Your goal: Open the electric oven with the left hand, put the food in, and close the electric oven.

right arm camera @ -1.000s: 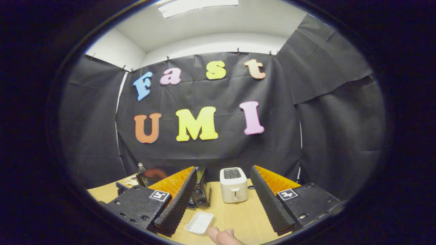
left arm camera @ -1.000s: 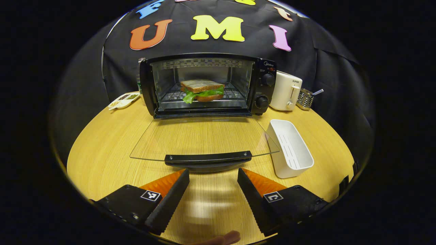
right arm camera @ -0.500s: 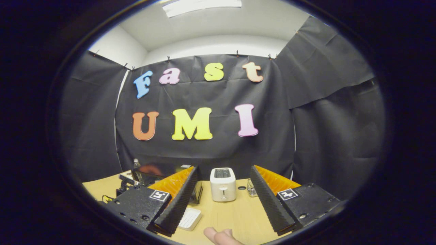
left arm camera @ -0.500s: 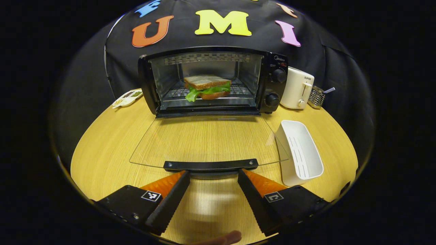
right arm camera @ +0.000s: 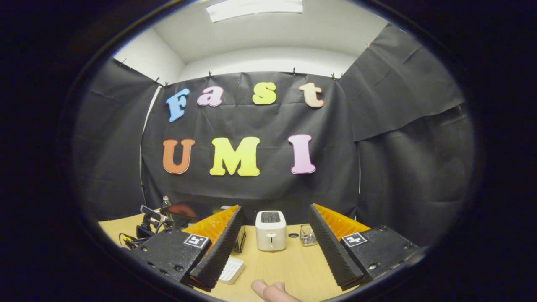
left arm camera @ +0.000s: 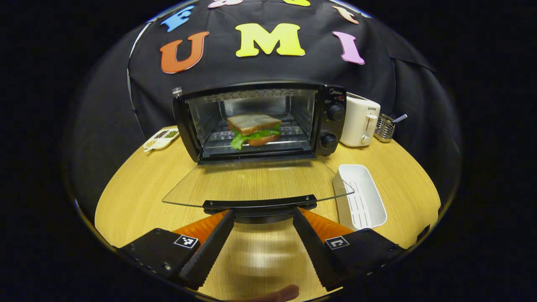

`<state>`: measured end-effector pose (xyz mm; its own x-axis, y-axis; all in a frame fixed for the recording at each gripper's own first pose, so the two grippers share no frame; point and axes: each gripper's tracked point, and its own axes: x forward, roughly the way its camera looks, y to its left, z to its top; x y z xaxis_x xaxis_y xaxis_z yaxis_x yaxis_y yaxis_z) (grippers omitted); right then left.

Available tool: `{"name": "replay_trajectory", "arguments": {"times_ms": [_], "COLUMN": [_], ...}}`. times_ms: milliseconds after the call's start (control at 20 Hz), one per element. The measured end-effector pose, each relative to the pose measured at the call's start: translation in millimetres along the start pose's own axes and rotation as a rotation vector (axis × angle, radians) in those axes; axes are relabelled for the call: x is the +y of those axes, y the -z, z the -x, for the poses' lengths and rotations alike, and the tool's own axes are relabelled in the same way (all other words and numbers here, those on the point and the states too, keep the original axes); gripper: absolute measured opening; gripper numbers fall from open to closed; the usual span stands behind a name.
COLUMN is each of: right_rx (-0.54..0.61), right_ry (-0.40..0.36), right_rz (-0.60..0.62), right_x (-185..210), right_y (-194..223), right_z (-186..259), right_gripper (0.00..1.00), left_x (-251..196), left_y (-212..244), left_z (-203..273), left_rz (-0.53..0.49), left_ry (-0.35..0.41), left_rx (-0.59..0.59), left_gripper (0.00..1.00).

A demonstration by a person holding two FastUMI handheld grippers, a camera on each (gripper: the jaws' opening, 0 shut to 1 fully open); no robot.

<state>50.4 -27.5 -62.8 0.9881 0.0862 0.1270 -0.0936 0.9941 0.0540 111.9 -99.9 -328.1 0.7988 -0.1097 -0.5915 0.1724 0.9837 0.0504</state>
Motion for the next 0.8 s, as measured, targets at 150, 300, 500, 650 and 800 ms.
{"name": "replay_trajectory", "arguments": {"times_ms": [150, 300, 500, 650, 800], "right_rx": [0.003, 0.007, 0.016, 0.021, 0.021], "right_ry": [0.005, 0.016, 0.032, 0.038, 0.048], "right_rz": [-0.02, -0.009, -0.003, 0.0, 0.004], "right_x": [-4.6, -11.8, -18.3, -22.2, -28.6], "right_y": [0.6, -0.2, 1.3, 1.6, -0.3], "right_z": [-0.7, 0.3, 3.2, 4.6, 7.6], "right_gripper": [1.0, 1.0, 1.0, 1.0, 1.0], "left_x": [2.9, 4.6, 5.3, 8.2, 10.8], "left_y": [-23.1, -40.5, -57.4, -77.2, -89.1], "left_z": [3.9, 4.3, 7.1, 5.3, -2.9], "left_rz": [-0.014, -0.027, -0.022, -0.028, 0.012], "left_ry": [-0.018, -0.033, -0.041, -0.05, -0.053], "left_rx": [-0.053, -0.088, -0.114, -0.153, -0.162], "left_gripper": [0.94, 0.97, 0.97, 0.97, 0.98]}}
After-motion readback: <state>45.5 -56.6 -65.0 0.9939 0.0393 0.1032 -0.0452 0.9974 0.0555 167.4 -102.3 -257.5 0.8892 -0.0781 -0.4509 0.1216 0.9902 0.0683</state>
